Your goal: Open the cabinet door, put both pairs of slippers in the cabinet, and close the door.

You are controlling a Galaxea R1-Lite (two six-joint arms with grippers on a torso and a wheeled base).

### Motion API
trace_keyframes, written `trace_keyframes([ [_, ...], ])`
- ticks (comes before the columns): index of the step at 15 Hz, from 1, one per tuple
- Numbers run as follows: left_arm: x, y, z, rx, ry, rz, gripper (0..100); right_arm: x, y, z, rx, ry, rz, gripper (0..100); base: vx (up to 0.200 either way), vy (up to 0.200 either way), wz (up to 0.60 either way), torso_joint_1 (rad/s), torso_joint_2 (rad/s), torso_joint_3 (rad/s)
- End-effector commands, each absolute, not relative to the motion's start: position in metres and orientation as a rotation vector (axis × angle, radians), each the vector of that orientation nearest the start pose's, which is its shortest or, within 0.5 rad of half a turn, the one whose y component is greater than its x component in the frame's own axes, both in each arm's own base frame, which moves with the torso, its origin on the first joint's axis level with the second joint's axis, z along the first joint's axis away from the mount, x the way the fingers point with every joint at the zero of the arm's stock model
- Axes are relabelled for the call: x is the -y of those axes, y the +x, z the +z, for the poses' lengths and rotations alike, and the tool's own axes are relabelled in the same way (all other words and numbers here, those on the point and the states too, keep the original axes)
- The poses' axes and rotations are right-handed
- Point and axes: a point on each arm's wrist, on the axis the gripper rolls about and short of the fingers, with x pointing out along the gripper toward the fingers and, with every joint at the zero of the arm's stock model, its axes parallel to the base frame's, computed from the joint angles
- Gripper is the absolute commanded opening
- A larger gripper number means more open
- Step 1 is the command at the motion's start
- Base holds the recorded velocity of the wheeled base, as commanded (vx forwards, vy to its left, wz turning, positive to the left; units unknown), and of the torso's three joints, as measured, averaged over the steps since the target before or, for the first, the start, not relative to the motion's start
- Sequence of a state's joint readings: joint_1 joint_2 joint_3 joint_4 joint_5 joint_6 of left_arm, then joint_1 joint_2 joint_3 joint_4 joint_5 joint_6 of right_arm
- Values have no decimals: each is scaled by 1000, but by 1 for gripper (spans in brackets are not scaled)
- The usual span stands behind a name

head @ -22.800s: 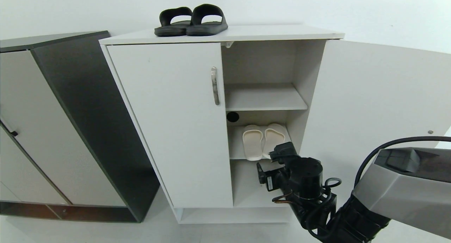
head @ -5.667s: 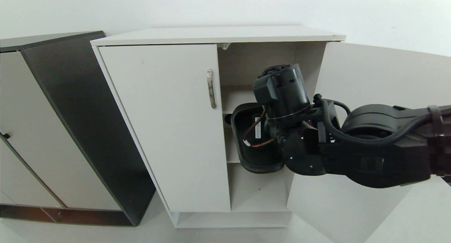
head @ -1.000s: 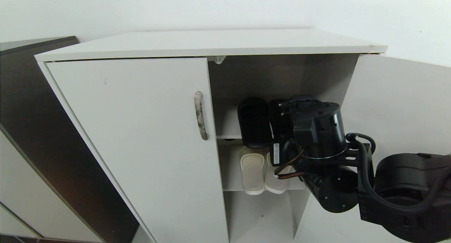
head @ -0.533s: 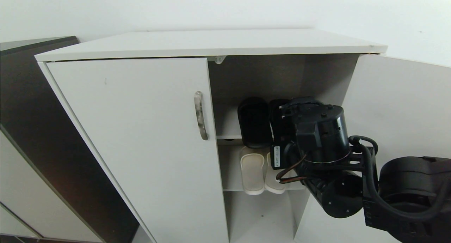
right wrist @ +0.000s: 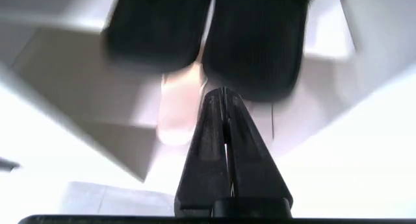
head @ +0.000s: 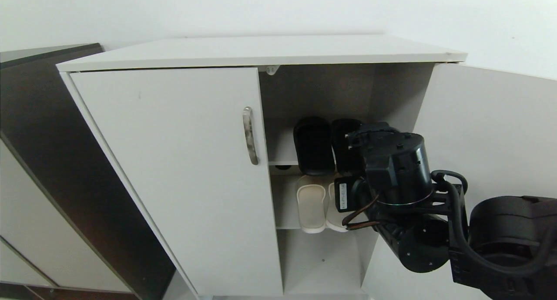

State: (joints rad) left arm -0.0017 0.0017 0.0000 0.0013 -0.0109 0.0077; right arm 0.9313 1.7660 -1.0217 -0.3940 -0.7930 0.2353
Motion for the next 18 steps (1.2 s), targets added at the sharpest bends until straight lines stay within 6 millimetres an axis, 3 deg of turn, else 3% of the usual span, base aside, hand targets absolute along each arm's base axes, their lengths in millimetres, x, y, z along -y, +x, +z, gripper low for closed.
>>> trace_keyframes([
  [1, 0, -23, 75, -3, 8, -12, 0, -253, 208, 197, -246, -40, 107, 0, -200, 0, 0, -2, 2, 2],
  [15, 0, -23, 75, -3, 9, -12, 0, -251, 207, 193, -255, -50, 104, 0, -200, 0, 0, 1, 3, 2],
  [18, 0, -23, 75, -5, 9, -12, 0, -248, 207, 188, -267, -64, 98, 0, 0, 0, 0, 0, 0, 0],
])
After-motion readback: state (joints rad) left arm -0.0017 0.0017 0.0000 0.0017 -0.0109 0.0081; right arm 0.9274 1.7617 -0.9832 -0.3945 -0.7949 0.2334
